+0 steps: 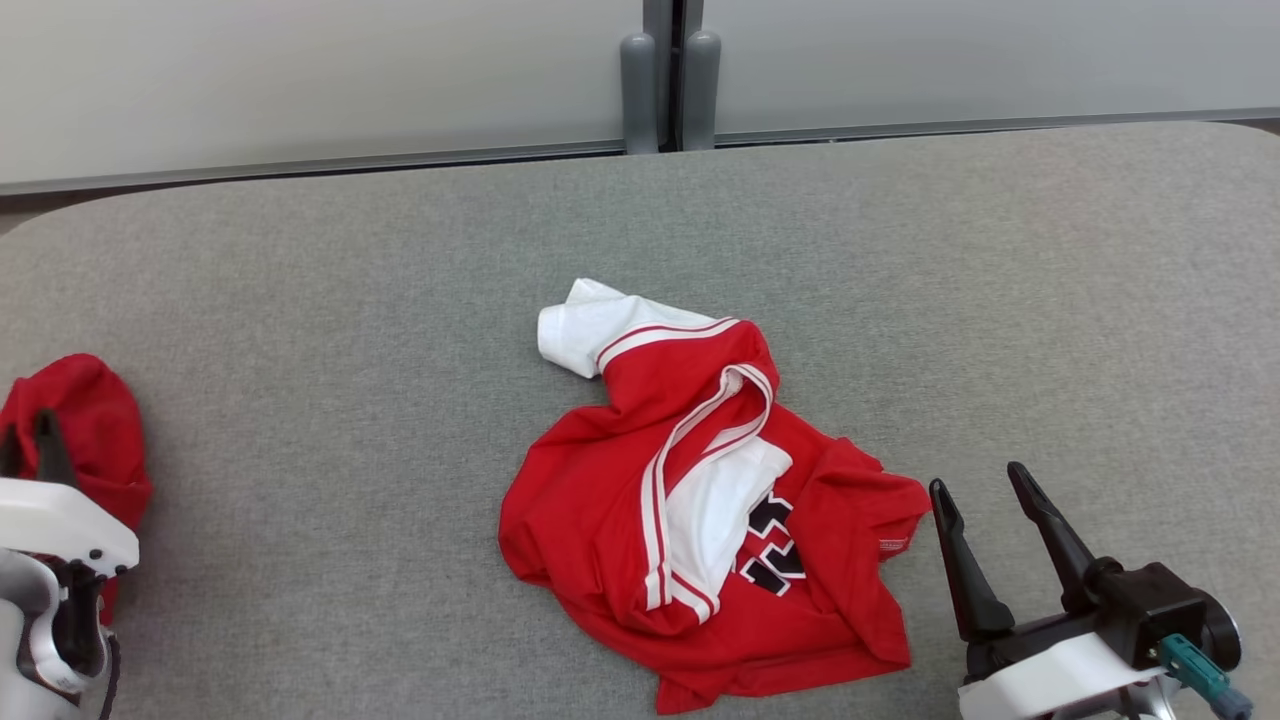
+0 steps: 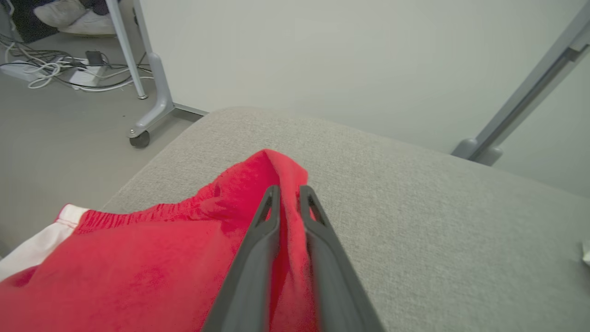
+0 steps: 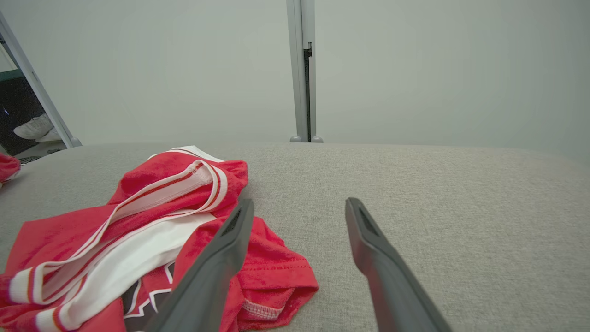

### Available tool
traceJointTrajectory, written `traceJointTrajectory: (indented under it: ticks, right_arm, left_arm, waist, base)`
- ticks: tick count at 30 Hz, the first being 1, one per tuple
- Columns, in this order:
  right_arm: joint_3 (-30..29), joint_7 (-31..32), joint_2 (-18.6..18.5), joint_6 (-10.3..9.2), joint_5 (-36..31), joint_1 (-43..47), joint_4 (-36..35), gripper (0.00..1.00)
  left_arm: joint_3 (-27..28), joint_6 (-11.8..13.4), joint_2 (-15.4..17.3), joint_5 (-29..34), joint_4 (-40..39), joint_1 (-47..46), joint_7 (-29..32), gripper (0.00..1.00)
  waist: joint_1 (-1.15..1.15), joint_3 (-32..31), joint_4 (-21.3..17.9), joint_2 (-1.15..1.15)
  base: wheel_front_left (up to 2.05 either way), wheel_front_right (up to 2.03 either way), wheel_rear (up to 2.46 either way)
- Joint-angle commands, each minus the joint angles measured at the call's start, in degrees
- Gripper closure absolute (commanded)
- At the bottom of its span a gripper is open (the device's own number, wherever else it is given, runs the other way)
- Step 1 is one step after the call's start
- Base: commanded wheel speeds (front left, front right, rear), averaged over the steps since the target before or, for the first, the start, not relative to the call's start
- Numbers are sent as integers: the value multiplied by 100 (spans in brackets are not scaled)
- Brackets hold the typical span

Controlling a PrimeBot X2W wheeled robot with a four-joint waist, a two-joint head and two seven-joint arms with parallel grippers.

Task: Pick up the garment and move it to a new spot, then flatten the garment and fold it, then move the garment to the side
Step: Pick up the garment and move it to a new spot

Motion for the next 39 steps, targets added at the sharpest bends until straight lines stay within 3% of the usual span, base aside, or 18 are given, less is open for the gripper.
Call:
traceJointTrajectory:
  ticks: [1,5,14,20,28,39]
  right_arm:
    - [-43,-28,-68,3,-48,-46,-45,0]
    - [-166,-28,-120,3,-74,44,-171,0]
    - [-376,-28,-216,3,-194,252,-444,0]
    - [-454,-28,-219,3,-251,351,-496,0]
    - [-550,-28,-105,3,-392,428,-432,0]
    - [-674,-28,-8,3,-407,407,-285,0]
  left_arm:
    - [101,128,-74,25,109,49,-373,0]
    - [263,249,-379,116,-101,293,-843,0]
    - [719,295,-1218,1129,-2030,1544,-921,0]
    - [702,-141,-1884,1843,-2864,2410,-923,0]
    - [629,-932,-2220,2687,-2863,3018,-924,0]
    - [1009,-1176,-2369,3094,-2629,2872,-925,0]
  waist:
    - [0,-56,-73,0]
    - [0,-247,-106,0]
    - [0,-733,-111,0]
    - [0,-968,-114,0]
    - [0,-1074,-232,0]
    - [0,-964,-182,0]
  base:
    - [0,0,0]
    - [0,0,0]
    - [0,0,0]
    - [0,0,0]
    - [0,0,0]
    - [0,0,0]
